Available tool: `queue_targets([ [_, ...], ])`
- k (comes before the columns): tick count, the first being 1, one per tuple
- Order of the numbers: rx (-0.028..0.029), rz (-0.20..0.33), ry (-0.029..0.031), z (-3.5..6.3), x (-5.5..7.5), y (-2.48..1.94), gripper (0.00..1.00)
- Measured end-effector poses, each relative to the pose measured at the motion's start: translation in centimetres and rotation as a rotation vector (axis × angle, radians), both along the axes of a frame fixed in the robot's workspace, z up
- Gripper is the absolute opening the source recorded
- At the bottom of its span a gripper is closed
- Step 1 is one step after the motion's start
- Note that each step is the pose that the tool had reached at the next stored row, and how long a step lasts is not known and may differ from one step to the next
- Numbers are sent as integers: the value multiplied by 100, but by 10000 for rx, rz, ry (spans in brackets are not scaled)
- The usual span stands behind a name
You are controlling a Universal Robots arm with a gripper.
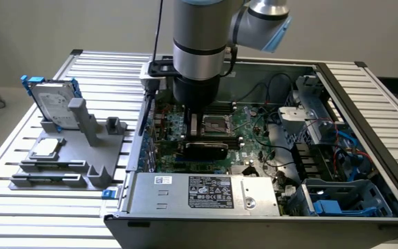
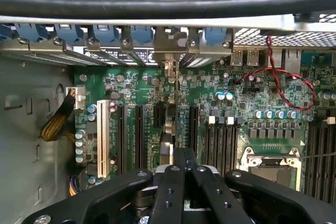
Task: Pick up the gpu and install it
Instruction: 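Press down on the gpu until it lock into place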
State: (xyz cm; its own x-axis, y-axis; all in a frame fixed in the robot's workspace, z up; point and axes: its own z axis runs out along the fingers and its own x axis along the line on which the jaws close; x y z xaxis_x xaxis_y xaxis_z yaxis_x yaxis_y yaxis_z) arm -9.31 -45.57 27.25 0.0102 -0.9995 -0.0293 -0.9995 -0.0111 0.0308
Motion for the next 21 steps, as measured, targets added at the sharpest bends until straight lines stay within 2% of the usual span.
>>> queue_targets([
  [11,-2,0,2,-66,13,0,11],
  [15,5,-1,0,-61,15,0,11],
  [16,16,0,-3,-36,15,1,11],
  [21,0,2,31,137,15,-9,11],
])
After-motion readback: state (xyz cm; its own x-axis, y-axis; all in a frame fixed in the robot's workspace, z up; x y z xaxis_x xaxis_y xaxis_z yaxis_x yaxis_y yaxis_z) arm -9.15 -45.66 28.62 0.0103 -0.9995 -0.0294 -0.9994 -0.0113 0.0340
